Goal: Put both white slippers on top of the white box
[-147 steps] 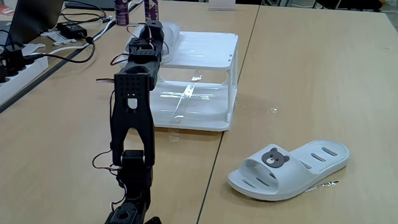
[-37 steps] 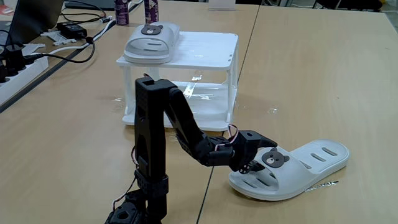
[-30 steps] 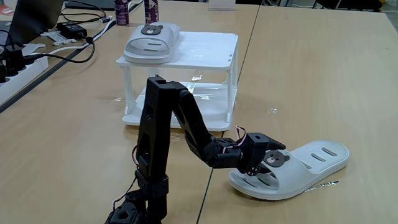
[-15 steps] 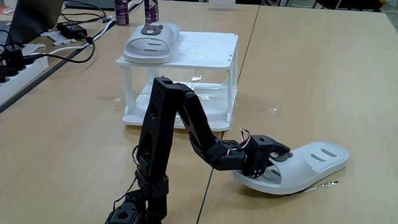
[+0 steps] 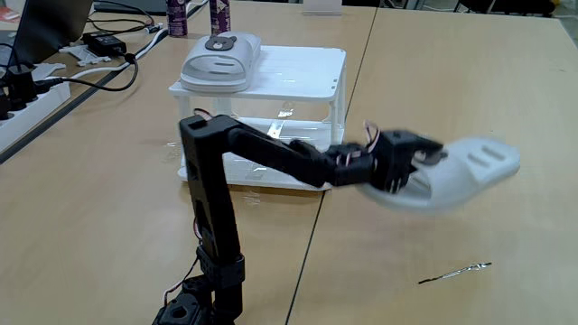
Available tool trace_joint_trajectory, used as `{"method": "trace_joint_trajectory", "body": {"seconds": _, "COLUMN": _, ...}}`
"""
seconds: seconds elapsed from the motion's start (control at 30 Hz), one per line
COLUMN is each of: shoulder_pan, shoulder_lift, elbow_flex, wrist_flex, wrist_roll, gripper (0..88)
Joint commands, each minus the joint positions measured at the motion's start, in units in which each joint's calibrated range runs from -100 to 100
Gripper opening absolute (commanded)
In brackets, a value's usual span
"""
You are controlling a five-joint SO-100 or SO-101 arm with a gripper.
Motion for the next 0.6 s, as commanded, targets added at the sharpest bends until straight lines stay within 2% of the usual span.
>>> {"method": "trace_joint_trajectory", "body": {"seconds": 0.0, "shoulder_pan": -1.5, "shoulder_lift": -13.0, "elbow_flex": -16.8, "wrist_flex": 11.9, "wrist_roll": 0.4, "gripper": 0.8}}
{"method": "trace_joint_trajectory", "body": {"seconds": 0.23, "shoulder_pan": -2.0, "shoulder_lift": -14.5, "elbow_flex": -38.7, "wrist_flex": 30.6, "wrist_roll": 0.4, "gripper": 0.8}}
{"method": "trace_joint_trajectory", "body": {"seconds": 0.57, "shoulder_pan": -15.0, "shoulder_lift": -10.6, "elbow_flex": -51.1, "wrist_flex": 32.7, "wrist_roll": 0.4, "gripper": 0.8}}
